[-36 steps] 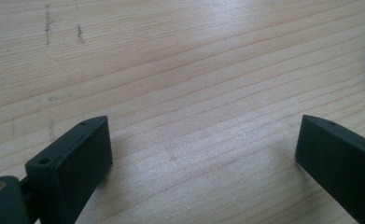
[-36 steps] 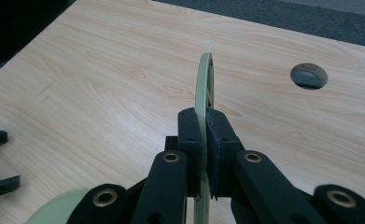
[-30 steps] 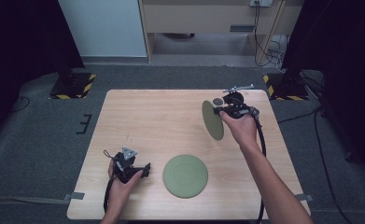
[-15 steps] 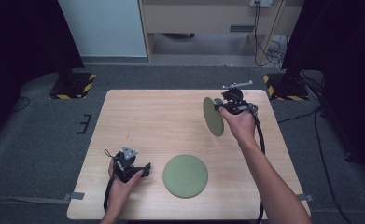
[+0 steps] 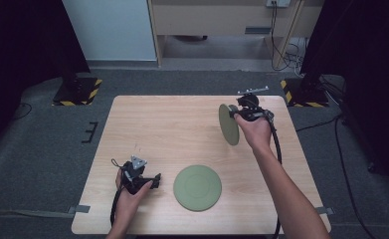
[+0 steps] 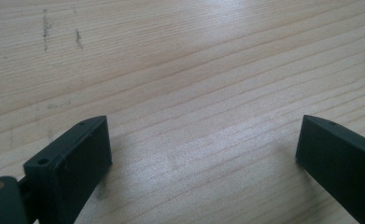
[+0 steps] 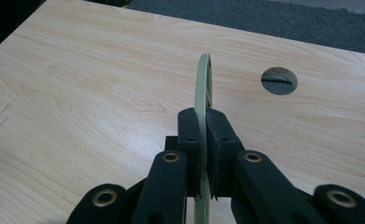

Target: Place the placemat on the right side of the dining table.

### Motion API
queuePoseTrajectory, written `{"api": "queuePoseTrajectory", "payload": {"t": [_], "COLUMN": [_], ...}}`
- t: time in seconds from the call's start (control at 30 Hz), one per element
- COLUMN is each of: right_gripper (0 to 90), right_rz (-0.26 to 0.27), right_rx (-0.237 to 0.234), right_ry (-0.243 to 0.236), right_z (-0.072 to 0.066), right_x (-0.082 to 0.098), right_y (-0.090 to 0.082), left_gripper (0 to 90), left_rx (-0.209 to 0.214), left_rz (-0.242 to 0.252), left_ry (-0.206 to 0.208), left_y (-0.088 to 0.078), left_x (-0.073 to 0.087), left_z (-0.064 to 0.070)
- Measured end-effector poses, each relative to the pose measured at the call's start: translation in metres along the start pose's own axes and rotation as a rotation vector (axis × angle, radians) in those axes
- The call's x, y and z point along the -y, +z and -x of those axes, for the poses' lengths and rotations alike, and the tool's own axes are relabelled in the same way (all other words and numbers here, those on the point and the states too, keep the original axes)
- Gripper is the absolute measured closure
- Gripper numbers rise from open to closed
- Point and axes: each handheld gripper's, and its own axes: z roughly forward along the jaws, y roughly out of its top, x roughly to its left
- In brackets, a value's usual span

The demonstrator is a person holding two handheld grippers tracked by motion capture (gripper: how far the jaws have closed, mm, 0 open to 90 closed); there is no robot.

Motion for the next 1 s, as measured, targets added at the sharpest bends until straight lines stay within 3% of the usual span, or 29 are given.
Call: {"api": "queuePoseTrajectory", "payload": {"t": [1.0], "right_gripper": [86.0], "right_rz": [0.005], "right_rx": [0.032], "right_ry": [0.041], "right_z": [0.038], "right_x": [0.021], "right_y": [-0.012], "left_gripper": [2.5], "left_rx": [-0.007], "left_rz": [-0.005], "left_ry": [0.007], "left_y": [0.002], "left_x": [-0.002], "left_z": [0.001]}}
